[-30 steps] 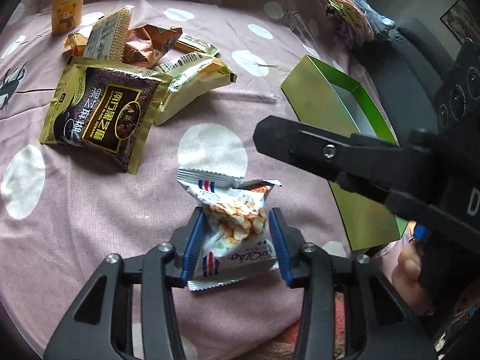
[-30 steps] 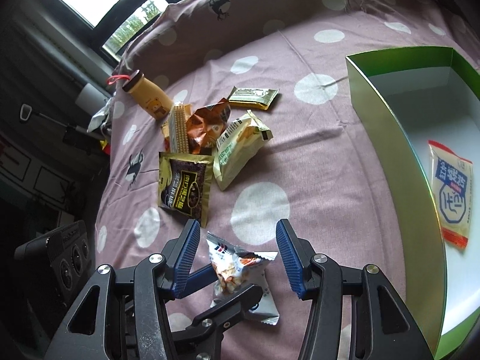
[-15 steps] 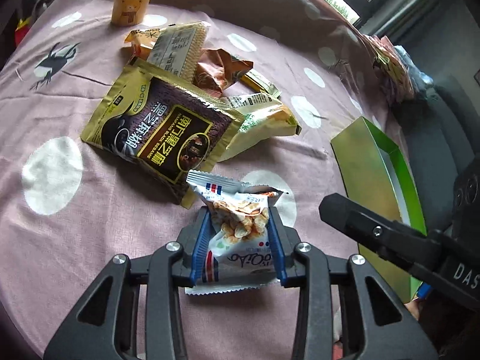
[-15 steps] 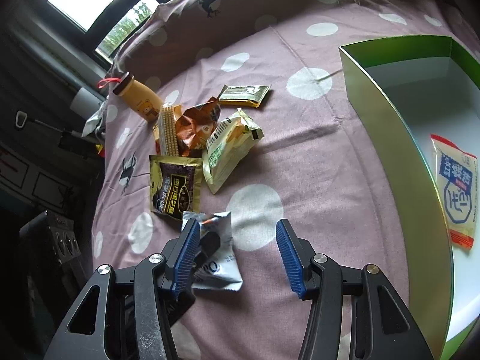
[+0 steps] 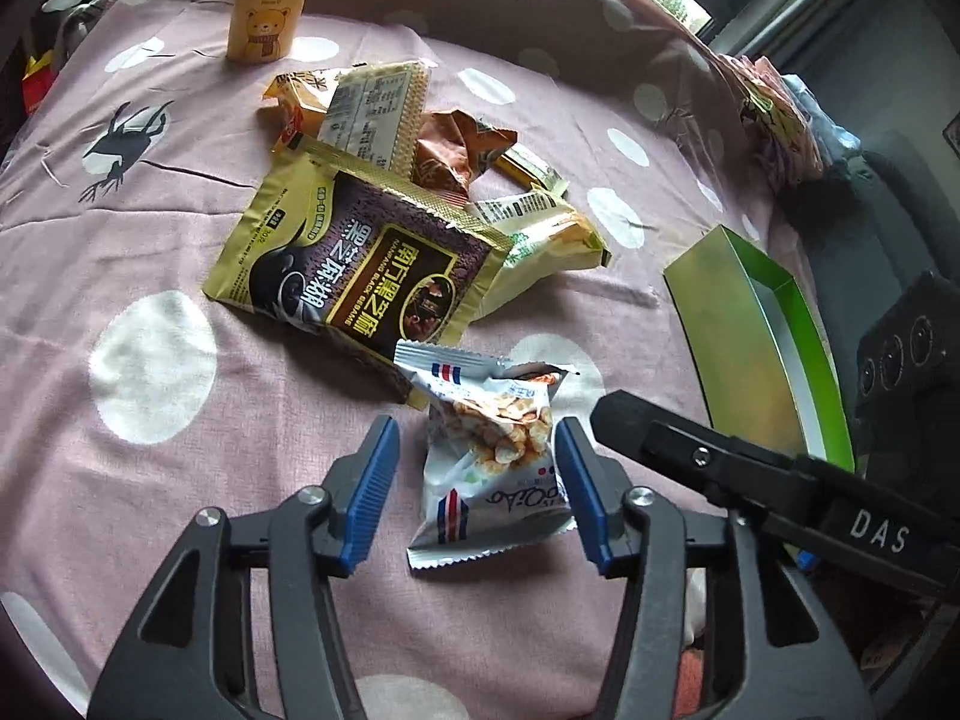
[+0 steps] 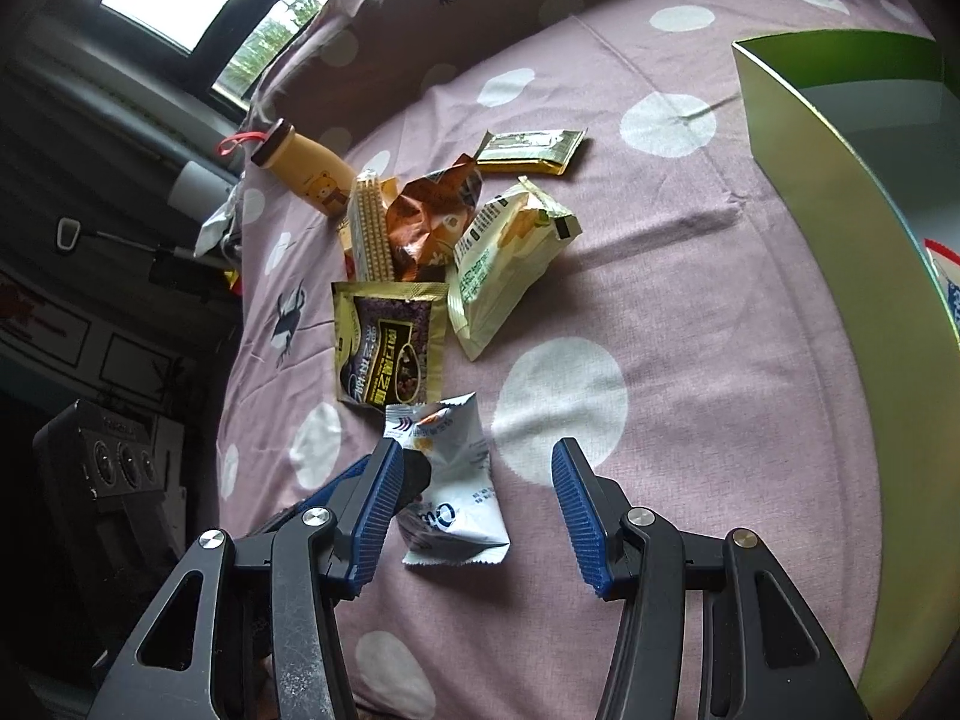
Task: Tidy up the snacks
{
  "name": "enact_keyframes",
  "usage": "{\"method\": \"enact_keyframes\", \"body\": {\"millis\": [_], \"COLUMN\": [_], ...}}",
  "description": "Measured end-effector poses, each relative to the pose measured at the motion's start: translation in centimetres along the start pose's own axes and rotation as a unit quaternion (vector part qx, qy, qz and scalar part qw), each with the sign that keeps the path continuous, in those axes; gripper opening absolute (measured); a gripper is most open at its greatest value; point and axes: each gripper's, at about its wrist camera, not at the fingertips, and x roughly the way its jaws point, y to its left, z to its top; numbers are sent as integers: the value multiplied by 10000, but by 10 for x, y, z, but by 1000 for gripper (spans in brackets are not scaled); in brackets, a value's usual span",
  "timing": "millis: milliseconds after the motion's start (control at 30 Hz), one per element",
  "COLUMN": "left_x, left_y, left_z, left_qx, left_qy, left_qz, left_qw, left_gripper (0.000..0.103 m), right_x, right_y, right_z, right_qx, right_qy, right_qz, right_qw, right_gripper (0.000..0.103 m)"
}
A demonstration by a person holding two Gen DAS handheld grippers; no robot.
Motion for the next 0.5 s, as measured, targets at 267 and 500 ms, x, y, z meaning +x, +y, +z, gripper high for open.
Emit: {"method": "enact_keyframes", "body": {"millis": [267, 500], "left_x": [23, 15], "left_y": [-3, -24], "left_z": [-7, -11], "left_qx": [112, 593], "left_qy": [516, 98], "left_qz": [-81, -208], "left_qw": [9986, 9980], "left_gripper": [66, 47], "right_x": [21, 29], "right_y": [-3, 10], "right_z": [0, -3], "right_qx": [258, 125], "right_qy": [299, 319], "right_qz": [185, 372], "right_qw": [9990, 9987], "right_gripper": [54, 54]}}
